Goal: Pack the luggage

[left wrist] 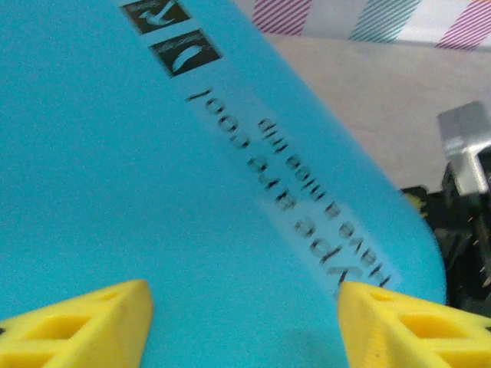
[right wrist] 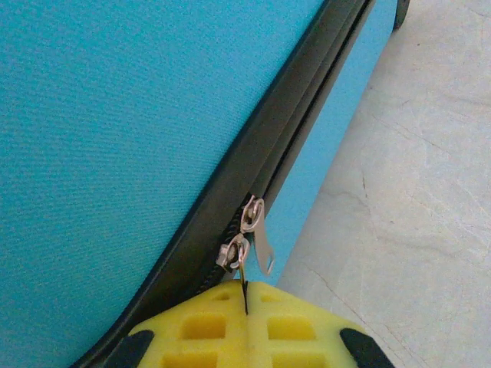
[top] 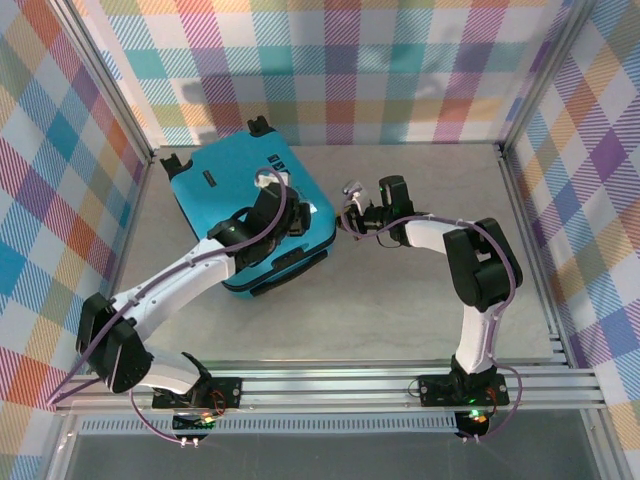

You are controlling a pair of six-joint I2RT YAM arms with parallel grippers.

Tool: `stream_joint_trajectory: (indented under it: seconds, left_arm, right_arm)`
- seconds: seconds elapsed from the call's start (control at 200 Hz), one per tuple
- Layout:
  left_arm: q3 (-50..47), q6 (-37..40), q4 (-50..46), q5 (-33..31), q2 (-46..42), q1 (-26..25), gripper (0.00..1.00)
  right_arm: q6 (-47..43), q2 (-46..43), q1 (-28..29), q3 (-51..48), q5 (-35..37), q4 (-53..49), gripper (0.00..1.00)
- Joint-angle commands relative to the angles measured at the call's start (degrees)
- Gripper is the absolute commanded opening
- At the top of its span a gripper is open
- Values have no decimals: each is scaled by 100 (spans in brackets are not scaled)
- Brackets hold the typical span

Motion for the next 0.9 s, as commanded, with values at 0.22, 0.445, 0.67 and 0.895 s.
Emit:
stream_joint_trajectory:
  seconds: [0.22, 0.445, 0.67, 0.895]
  left_arm:
    - [-456, -410, -2402, -1269, -1713, 1145, 85]
    - [-847, -365, -1891, -238, -1905, 2566, 88]
    - [-720, -155, -1338, 898, -1475, 3242, 88]
    - [-947, 52, -499, 1974, -1263, 3653, 88]
  right_arm:
    - [14, -184, -89, -125, -128, 438, 0]
    - [61, -245, -68, -206, -242, 503, 0]
    - [61, -350, -16, -335, -259, 501, 0]
    - [131, -550, 98, -664, -132, 686, 0]
